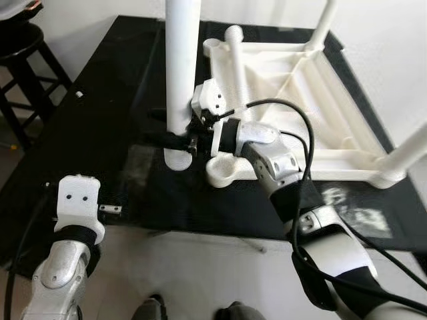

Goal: Building children table

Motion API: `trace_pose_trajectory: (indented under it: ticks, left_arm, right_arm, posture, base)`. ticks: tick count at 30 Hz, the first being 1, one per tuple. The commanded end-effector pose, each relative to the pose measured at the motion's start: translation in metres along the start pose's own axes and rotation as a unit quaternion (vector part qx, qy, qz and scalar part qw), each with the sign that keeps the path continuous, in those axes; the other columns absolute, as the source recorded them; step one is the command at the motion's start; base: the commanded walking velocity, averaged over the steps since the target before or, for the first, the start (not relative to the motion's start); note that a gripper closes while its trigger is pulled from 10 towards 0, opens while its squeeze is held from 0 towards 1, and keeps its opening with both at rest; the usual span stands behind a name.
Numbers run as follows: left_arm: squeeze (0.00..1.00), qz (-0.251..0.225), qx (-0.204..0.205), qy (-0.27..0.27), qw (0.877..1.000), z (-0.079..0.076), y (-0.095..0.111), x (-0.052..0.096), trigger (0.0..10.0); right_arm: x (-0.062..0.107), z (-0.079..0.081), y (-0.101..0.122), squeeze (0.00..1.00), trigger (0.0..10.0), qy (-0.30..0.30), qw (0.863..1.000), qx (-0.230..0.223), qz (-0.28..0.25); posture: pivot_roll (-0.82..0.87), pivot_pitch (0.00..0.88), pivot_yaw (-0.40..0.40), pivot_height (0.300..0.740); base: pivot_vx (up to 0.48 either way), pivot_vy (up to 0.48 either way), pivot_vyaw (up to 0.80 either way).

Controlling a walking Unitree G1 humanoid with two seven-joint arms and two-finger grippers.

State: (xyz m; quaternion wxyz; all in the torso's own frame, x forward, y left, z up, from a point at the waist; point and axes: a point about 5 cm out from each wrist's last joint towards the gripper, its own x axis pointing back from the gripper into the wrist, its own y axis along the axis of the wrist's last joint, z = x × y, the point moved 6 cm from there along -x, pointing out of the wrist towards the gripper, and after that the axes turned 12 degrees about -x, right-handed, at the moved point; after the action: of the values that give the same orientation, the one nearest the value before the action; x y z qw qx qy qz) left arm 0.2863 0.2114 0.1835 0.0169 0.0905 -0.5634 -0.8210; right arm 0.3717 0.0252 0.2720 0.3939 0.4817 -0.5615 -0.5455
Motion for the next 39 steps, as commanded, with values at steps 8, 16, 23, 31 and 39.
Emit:
trace_pose_trajectory:
  ticks: [8, 16, 23, 31, 39]
  left_arm:
    - [0.00, 0.020, -0.021, -0.004, 1.000, -0.001, -0.016, 0.005, 10.0]
    - [0.00, 0.021, -0.020, -0.015, 0.999, -0.004, -0.016, 0.006, 10.0]
    - [0.00, 0.019, -0.025, -0.023, 0.999, -0.005, -0.013, 0.009, 10.0]
    - [0.00, 0.007, -0.042, -0.032, 0.999, -0.009, -0.002, 0.017, 10.0]
    - [0.00, -0.004, -0.054, -0.041, 0.998, -0.011, 0.005, 0.022, 10.0]
  right_arm:
    - [-0.001, -0.001, -0.006, 0.00, 10.0, 0.002, 1.000, -0.001, 0.016]
    - [-0.006, 0.006, -0.006, 0.00, 10.0, 0.044, 0.999, -0.031, 0.011]
    - [-0.014, 0.016, -0.003, 0.00, 10.0, 0.086, 0.995, -0.039, 0.011]
    - [-0.008, 0.024, -0.004, 0.00, 10.0, 0.144, 0.988, -0.041, 0.035]
    - [0.000, 0.018, 0.007, 0.00, 10.0, 0.164, 0.985, -0.029, 0.042]
  posture:
    - [-0.21, 0.196, -0.069, 0.740]
    - [-0.21, 0.250, -0.086, 0.740]
    - [-0.20, 0.298, -0.095, 0.740]
    - [-0.19, 0.350, -0.106, 0.740]
    - [-0.19, 0.379, -0.109, 0.740]
  base:
    - [0.000, 0.000, 0.00]
    - [0.000, 0.000, 0.00]
    - [0.000, 0.069, 0.00]
    - [0.000, 0.240, 0.00]
    - [0.000, 0.000, 0.00]
